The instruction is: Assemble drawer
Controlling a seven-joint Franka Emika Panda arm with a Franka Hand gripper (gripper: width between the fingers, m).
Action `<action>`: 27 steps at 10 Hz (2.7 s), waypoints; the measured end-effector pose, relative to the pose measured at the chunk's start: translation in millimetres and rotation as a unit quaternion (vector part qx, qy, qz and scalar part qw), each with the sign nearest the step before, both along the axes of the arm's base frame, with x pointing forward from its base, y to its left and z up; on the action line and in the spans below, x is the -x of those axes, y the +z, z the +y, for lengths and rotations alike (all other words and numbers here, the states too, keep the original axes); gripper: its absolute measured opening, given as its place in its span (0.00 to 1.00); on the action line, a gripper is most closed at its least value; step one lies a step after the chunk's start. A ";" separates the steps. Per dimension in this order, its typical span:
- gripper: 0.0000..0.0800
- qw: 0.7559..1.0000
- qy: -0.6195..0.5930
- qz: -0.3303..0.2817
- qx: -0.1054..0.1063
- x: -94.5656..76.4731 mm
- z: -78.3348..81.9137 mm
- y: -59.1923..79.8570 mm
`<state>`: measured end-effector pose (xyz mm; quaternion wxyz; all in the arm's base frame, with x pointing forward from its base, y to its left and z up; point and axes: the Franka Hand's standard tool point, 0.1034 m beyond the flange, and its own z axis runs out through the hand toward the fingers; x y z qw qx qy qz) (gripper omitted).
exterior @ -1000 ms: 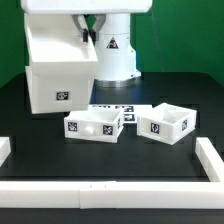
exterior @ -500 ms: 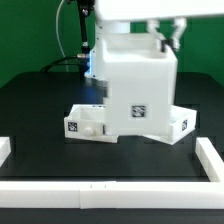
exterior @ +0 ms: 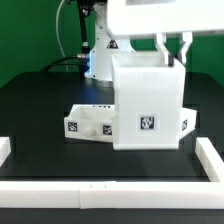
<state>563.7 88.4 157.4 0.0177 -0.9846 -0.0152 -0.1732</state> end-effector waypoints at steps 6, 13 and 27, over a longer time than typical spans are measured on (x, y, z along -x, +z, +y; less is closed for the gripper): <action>0.04 1.000 0.012 -0.008 0.004 -9.9 14.3 -23.3; 0.04 1.000 0.026 -0.006 0.003 -25.9 48.8 -47.7; 0.25 1.000 0.024 -0.010 0.004 -35.5 46.2 -48.4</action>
Offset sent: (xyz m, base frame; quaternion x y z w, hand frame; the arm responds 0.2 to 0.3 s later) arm 0.0000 0.0000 0.0000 0.0000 0.0000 0.0000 1.0000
